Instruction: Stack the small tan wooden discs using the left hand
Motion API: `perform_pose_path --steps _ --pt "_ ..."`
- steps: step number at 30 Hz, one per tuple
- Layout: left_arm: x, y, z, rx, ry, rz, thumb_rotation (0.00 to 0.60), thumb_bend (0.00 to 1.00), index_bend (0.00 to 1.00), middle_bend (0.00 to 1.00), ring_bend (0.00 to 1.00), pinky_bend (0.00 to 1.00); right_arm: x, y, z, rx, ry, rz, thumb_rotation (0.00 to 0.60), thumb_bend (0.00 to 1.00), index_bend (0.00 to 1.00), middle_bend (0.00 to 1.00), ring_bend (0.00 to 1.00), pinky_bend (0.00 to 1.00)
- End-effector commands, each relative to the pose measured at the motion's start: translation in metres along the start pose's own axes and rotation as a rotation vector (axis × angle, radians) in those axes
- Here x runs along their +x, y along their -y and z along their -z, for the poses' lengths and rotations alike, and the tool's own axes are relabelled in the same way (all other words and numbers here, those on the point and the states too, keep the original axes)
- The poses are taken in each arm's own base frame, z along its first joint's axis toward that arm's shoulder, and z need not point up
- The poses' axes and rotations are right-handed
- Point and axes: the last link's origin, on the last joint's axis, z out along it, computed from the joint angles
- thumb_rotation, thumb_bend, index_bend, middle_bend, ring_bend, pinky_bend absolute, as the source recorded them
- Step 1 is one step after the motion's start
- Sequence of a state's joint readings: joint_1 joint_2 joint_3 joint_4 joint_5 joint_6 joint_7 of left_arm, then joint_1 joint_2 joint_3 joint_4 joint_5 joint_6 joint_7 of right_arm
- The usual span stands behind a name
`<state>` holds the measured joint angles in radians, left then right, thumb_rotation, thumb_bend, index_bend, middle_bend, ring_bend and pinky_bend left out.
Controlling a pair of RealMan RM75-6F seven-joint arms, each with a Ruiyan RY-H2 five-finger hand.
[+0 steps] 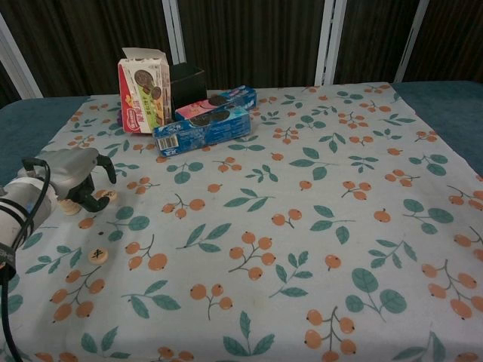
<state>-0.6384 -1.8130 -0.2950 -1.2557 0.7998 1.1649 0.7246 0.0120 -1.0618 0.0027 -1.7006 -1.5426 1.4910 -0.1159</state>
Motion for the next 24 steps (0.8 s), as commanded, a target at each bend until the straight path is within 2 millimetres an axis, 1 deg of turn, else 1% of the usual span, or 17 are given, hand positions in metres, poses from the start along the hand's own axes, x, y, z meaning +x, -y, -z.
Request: perform_pose_path --steps 1,9,18,24 --pt "-0.0036 0.0 -0.0012 0.001 0.006 0.0 0.6 0.41 0.37 1.0 1.0 1.0 0.0006 -0.0007 0.0006 -0.002 0.0 -0.002 0.6 0.19 0.0 0.0 0.0 0.0" --pt "-0.0063 -0.001 -0.0035 -0.004 0.005 0.0 0.6 0.41 0.39 1.0 1.0 1.0 0.0009 -0.001 0.0006 -0.002 0.002 -0.002 0.6 0.19 0.0 0.0 0.0 0.0" --pt "-0.0093 0.0018 -0.0054 -0.003 0.004 0.006 0.6 0.41 0.43 1.0 1.0 1.0 0.001 -0.0013 0.0005 -0.004 0.002 -0.002 0.6 0.19 0.0 0.0 0.0 0.0" --pt "-0.0101 0.0018 -0.0059 -0.007 0.005 0.008 0.6 0.41 0.44 1.0 1.0 1.0 0.001 -0.0012 0.0001 -0.005 0.0 -0.002 0.6 0.19 0.0 0.0 0.0 0.0"
